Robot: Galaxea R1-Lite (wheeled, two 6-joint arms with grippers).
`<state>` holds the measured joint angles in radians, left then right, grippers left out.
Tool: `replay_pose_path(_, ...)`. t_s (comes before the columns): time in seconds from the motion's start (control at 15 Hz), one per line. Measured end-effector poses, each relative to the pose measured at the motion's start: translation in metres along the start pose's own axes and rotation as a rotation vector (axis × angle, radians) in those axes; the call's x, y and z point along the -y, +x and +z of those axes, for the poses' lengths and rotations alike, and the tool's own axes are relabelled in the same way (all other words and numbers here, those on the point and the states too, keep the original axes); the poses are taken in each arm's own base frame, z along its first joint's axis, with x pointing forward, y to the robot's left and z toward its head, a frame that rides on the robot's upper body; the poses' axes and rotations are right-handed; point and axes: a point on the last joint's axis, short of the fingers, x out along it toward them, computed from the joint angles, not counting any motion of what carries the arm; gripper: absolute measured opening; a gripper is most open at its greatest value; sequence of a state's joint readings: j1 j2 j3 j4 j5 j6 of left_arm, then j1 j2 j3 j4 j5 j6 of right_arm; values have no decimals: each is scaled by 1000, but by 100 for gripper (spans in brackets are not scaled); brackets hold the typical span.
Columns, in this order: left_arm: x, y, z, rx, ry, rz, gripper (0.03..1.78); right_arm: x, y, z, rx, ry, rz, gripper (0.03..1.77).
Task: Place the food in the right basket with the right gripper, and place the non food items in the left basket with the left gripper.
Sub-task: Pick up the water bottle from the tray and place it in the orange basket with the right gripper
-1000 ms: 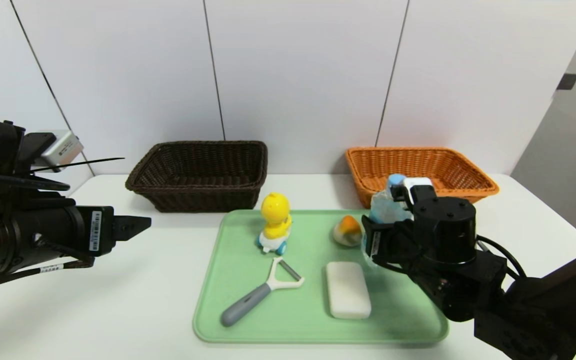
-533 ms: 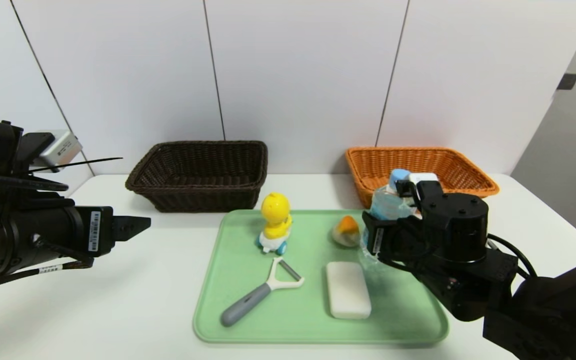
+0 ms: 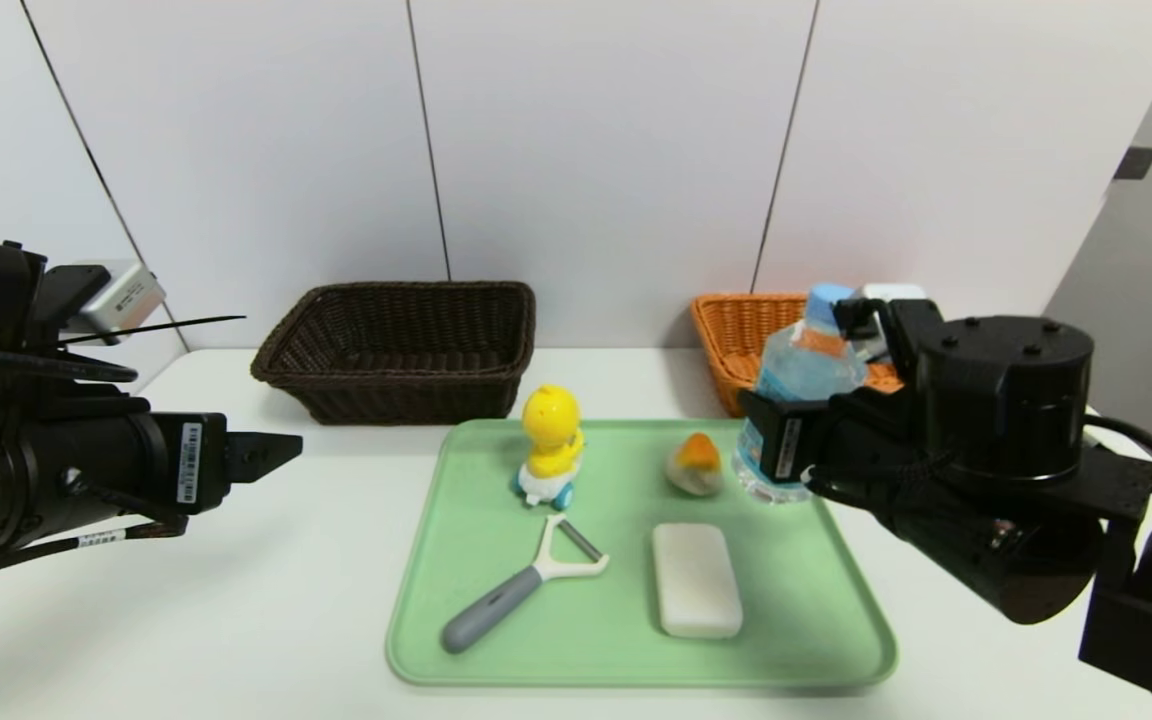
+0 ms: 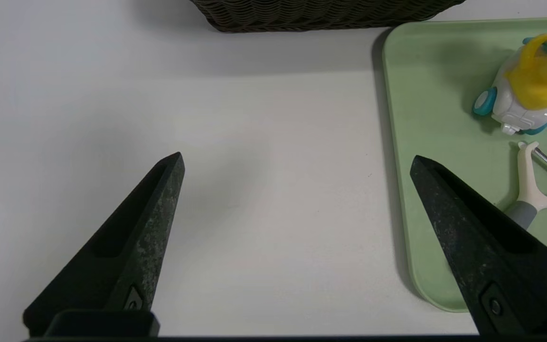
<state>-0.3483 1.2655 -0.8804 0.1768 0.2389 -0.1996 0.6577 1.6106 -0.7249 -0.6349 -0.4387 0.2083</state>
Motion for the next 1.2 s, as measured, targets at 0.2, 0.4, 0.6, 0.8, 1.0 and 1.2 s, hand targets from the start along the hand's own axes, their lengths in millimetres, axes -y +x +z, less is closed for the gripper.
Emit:
replay_pose_path(0.2, 0, 0, -1, -4, 1, -2, 169, -4, -14, 42, 37, 18, 47, 85)
replay_pose_path(0.4, 1, 0, -1, -3, 3, -6, 169, -4, -20, 84, 112, 46, 64, 85)
replay_pose_path(0.6, 2, -3, -1, 4, 3, -16, 169, 11, -7, 119, 149, 66, 58, 85)
replay_pose_path(0.8, 2, -5, -1, 12, 2, -20, 169, 35, 25, 141, 183, 83, 12, 85)
replay_pose_path(1.0, 3, -8, 2, 24, -1, -31, 169, 62, 63, 144, 156, 86, -38, 85)
replay_pose_path(1.2, 4, -10, 2, 24, -1, -77, 169, 89, 103, 131, 105, 91, -87, 85)
